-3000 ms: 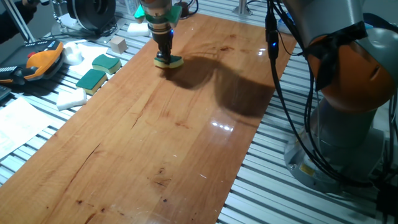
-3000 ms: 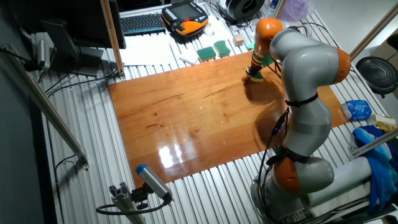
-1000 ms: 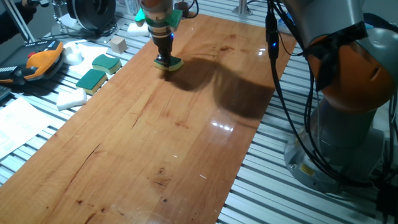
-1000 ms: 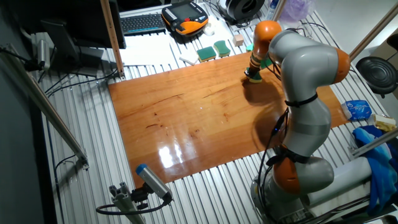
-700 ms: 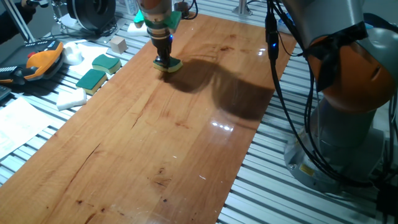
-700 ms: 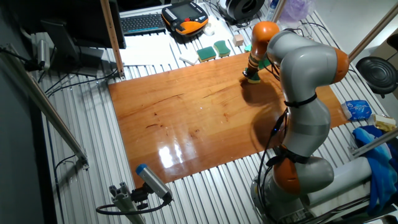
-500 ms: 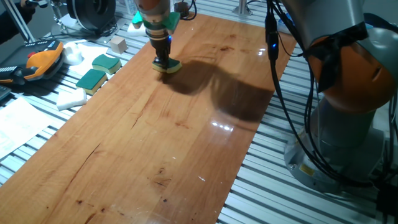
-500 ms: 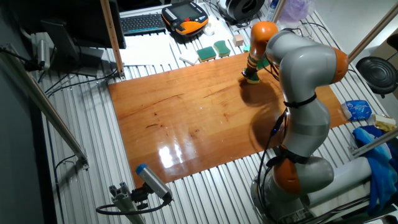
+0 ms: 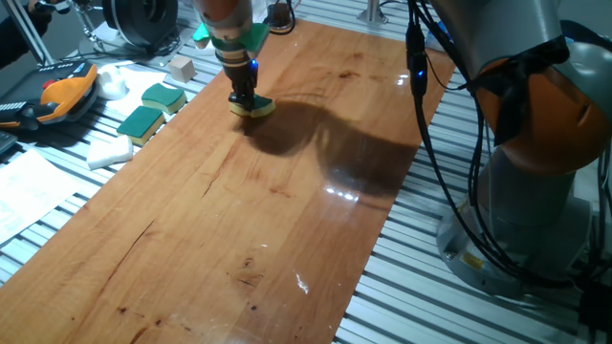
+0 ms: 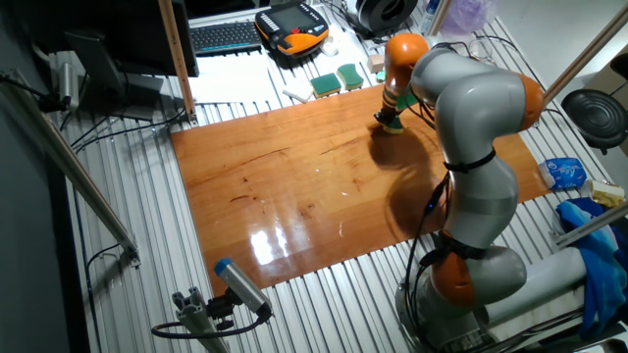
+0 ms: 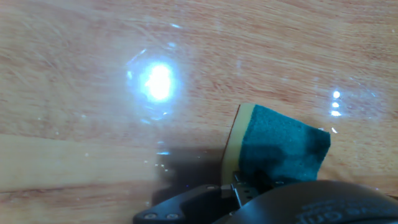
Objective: Clean the tabletop with a sponge
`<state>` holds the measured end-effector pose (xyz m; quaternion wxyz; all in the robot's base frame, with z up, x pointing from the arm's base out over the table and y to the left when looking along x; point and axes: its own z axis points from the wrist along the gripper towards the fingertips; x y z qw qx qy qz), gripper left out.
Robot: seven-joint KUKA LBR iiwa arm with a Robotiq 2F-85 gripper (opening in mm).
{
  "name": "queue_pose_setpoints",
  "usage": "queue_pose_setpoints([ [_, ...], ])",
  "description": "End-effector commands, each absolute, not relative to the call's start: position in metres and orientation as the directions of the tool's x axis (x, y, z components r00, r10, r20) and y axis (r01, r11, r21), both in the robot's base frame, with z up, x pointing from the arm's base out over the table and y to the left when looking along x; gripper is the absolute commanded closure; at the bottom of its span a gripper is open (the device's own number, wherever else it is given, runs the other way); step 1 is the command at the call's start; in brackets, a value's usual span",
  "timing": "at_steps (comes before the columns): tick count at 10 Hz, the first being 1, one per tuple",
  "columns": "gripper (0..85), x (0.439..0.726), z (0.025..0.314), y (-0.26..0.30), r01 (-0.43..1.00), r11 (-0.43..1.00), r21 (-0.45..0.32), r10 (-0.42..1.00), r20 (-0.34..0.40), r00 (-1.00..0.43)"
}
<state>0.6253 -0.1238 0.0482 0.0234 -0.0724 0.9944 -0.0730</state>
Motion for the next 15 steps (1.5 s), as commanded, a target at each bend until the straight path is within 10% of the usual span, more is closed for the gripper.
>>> queue_pose_setpoints([
  [1, 85.0, 0.625, 0.048, -0.122, -0.136, 0.979, -0.154, -0.143, -0.036, -0.989],
  [15, 85.0, 0.603, 0.043, -0.174, -0.219, 0.969, -0.112, -0.225, -0.044, -0.973],
])
